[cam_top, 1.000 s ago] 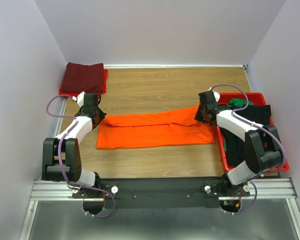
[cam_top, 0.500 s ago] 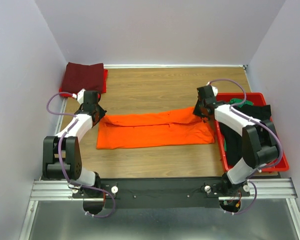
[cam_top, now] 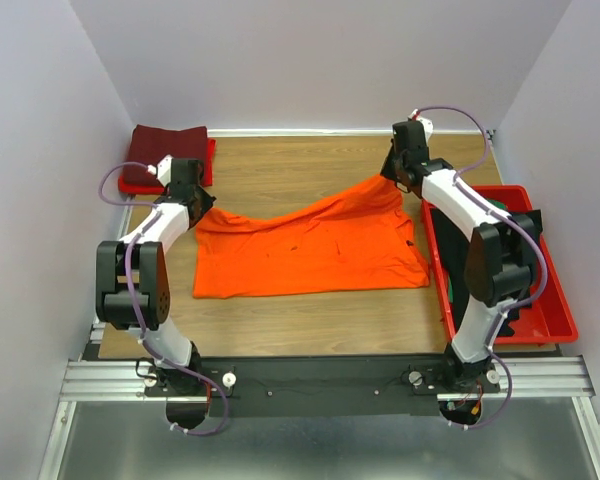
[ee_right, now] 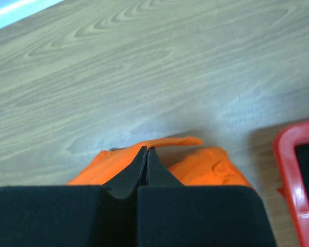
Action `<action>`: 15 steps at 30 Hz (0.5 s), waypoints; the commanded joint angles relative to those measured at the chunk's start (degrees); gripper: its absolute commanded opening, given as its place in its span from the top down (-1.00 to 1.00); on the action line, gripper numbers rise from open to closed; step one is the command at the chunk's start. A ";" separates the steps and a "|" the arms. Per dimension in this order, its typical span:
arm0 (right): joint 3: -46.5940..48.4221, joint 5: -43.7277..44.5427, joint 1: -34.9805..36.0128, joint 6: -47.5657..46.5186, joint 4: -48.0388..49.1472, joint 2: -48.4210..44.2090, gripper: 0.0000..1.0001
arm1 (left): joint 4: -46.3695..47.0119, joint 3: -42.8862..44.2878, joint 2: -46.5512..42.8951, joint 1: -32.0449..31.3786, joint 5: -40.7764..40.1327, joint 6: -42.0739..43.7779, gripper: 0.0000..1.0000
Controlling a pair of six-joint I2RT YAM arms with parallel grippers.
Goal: Fold and stack the t-shirts
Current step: Fold the tshirt
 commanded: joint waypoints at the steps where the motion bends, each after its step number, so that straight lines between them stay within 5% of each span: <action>1: 5.21 2.35 -1.13 -2.87 0.21 3.62 0.99 | 1.12 1.72 1.89 0.64 -1.01 -0.69 1.00; 15: 13.48 -1.25 -4.91 -2.79 1.44 9.77 0.99 | 1.03 10.77 9.27 3.81 1.63 0.80 1.00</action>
